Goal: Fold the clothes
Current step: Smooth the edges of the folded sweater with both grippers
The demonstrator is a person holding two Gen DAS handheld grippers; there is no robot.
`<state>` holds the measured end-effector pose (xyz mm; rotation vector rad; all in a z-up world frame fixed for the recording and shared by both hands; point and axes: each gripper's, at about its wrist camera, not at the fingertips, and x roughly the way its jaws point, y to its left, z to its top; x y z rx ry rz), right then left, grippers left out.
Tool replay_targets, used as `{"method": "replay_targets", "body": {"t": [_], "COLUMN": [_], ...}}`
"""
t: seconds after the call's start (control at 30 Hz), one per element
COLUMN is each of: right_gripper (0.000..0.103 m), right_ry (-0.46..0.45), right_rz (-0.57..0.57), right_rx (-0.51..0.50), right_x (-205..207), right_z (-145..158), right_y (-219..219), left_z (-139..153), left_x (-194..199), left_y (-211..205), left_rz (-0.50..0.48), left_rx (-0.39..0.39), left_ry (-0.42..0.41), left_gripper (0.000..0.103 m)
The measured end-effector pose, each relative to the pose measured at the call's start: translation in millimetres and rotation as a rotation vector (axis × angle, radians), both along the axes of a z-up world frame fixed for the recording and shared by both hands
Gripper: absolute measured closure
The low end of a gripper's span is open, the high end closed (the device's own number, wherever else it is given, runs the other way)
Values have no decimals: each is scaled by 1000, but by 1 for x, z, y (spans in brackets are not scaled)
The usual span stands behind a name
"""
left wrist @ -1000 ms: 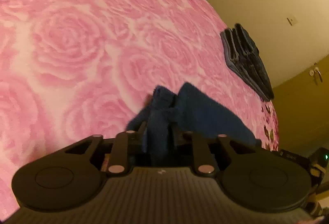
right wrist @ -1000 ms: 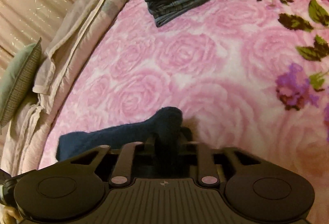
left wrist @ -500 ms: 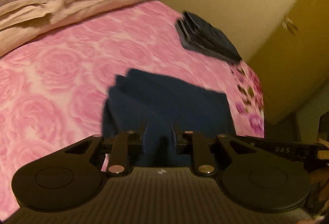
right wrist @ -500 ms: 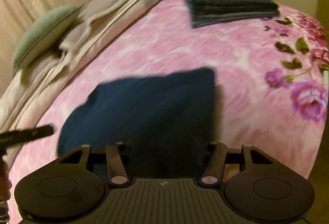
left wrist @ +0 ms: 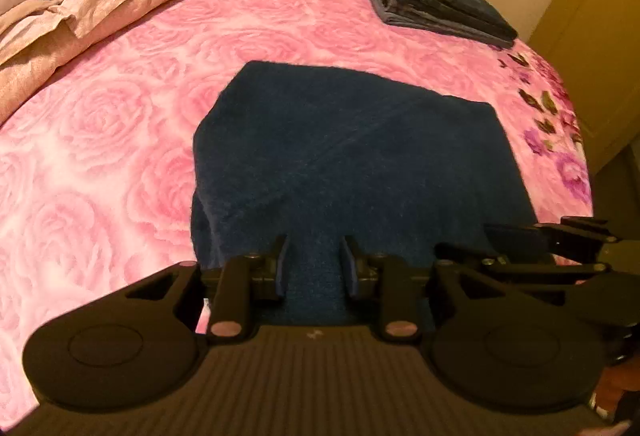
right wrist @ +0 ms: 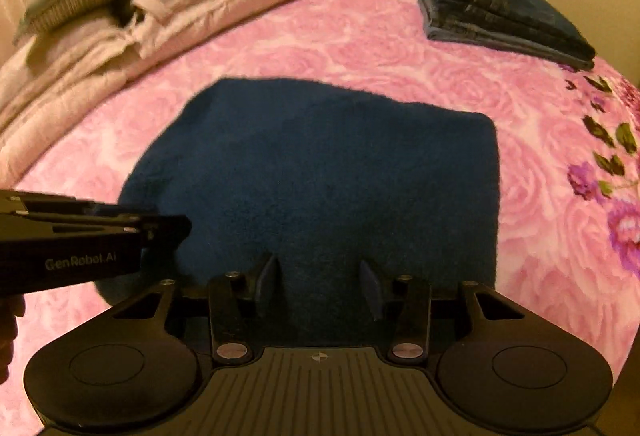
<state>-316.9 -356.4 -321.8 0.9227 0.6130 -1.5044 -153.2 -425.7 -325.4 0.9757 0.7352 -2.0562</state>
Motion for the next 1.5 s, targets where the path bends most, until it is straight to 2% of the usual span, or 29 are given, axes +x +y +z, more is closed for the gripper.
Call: {"method": "replay_targets", "body": {"t": [0.1, 0.3, 0.47, 0.53, 0.6, 0.63, 0.7, 0.8, 0.93, 1.0, 1.03, 1.1, 1.13, 1.23, 1.33, 1.43, 1.5], "right_gripper": [57, 57, 57, 57, 57, 57, 57, 57, 57, 57, 57, 57, 57, 57, 57, 57, 57], "right_ry": [-26, -146, -169, -172, -176, -179, -187, -161, -116, -94, -82, -70, -77, -97, -123, -107, -85], "right_rz": [11, -18, -94, -115, -122, -123, -124, -103, -68, -51, -42, -35, -45, -80, -91, -25, -3], "right_rx": [22, -30, -83, -90, -84, -80, -75, -65, -52, -46, -42, -40, -46, -72, -106, -135, -116], "right_x": [-8, -25, -32, -35, -37, -37, -36, -32, -26, -23, -22, -20, -22, -25, -24, -9, -3], "right_z": [-3, 16, 34, 36, 35, 34, 30, 25, 18, 15, 13, 13, 15, 27, 40, 44, 39], "right_y": [-4, 14, 19, 18, 18, 18, 19, 16, 12, 10, 9, 9, 12, 22, 30, 30, 28], "left_z": [2, 27, 39, 36, 26, 20, 10, 7, -5, -7, -3, 11, 20, 46, 55, 40, 28], "left_x": [3, 20, 41, 48, 54, 58, 66, 81, 91, 84, 79, 68, 63, 54, 41, 25, 17], "left_y": [0, 4, -4, -10, -17, -22, -28, -29, -19, -15, -14, -13, -11, -2, 4, 8, 10], "left_rz": [16, 45, 167, 230, 285, 305, 334, 389, 434, 412, 390, 359, 339, 248, 136, 49, 10], "left_rx": [17, 29, 21, 44, 104, 144, 224, 257, 238, 200, 171, 119, 88, 10, 11, 23, 29], "left_ry": [8, 64, 104, 99, 117, 145, 244, 322, 263, 209, 175, 110, 93, 116, 138, 110, 86], "left_gripper": [77, 78, 82, 77, 76, 78, 91, 94, 92, 89, 84, 80, 82, 85, 91, 96, 97]}}
